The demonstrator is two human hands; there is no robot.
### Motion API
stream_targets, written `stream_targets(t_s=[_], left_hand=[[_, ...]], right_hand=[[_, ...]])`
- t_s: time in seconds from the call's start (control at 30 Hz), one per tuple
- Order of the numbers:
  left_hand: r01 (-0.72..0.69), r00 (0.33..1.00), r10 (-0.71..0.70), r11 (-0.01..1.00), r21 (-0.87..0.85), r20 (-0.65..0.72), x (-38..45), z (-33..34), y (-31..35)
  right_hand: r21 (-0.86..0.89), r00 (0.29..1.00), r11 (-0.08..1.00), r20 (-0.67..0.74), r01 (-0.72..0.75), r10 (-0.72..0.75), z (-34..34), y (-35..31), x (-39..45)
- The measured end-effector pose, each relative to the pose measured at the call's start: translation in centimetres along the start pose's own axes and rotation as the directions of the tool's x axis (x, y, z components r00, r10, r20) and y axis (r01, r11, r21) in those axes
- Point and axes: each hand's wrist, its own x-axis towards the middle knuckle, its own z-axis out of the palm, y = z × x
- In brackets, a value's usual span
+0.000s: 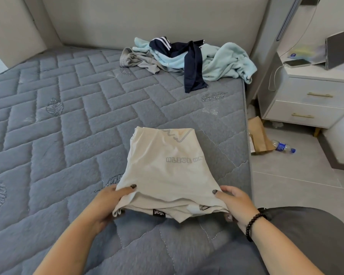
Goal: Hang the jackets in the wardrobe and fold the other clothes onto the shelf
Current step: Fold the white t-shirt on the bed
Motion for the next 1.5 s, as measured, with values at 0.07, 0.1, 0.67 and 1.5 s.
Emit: stream_targets(t_s=[0.07, 0.1, 0.67, 1.5], left_hand=[[-0.034, 0.999, 0.036, 0.995, -0.089, 0.029, 0.6, 0.1, 1.4], [-0.04, 0.998, 0.046, 0.991, -0.131, 0.041, 1.0, 0.1, 2.2], [-0.014, 0.999, -0.006, 0.828, -0.56, -0.034, 13.2, 0.4, 14.2], [-0.227, 0.665, 0.495, 0.847, 0.481, -0.559, 10.3, 4.9, 2.9]], right_hand=[[0.095, 0.999, 0.995, 0.02, -0.031, 0.029, 0.0, -1.1, 0.4], [0.122, 0.999, 0.992, 0.037, -0.044, 0.04, 0.0, -1.8, 0.7], [0.125, 1.0, 0.992, 0.003, 0.029, -0.03, 6.6, -17.5, 13.6], [-0.247, 0.842, 0.913, -0.365, 0.324, -0.398, 5.8, -5.2, 13.7]])
